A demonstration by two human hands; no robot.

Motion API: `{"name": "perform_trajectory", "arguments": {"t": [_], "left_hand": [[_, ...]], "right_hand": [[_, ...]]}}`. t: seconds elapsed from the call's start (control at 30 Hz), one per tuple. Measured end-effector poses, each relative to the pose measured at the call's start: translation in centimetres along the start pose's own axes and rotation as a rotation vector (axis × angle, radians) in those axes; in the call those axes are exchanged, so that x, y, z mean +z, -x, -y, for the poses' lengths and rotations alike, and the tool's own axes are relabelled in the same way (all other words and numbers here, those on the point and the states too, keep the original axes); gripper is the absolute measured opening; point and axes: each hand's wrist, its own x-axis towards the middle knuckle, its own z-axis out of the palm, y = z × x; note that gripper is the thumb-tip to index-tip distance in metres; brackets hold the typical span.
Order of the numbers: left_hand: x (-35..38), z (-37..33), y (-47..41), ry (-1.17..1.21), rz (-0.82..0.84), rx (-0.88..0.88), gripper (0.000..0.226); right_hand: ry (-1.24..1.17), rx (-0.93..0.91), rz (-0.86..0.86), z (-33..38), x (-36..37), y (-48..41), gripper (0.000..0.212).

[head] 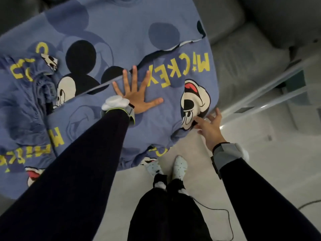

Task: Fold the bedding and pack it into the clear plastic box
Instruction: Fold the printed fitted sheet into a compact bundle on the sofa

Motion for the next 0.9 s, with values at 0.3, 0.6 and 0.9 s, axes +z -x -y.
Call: {"name": "perform_trajectory", "arguments": {"t": [0.3, 0.6, 0.9], "left_hand": [[0.6, 0.0, -0.3, 0.003, -0.096, -0.017, 0.104], [0.8, 0.1, -0.3, -0.006, -0.113, -0.008, 0.104], [3.1, -5.1, 10.6, 0.394, -0.51, 0.173, 0.053]], "right_hand": [[0.28, -0.052, 0.37, -4.8, -0.2, 2.5, 0.03], [0.511, 0.076, -0.441, -5.5, -4.2, 2.1, 0.017], [0.452, -0.118, -0.042, -1.3, -0.5, 8.3, 0.005]]}}
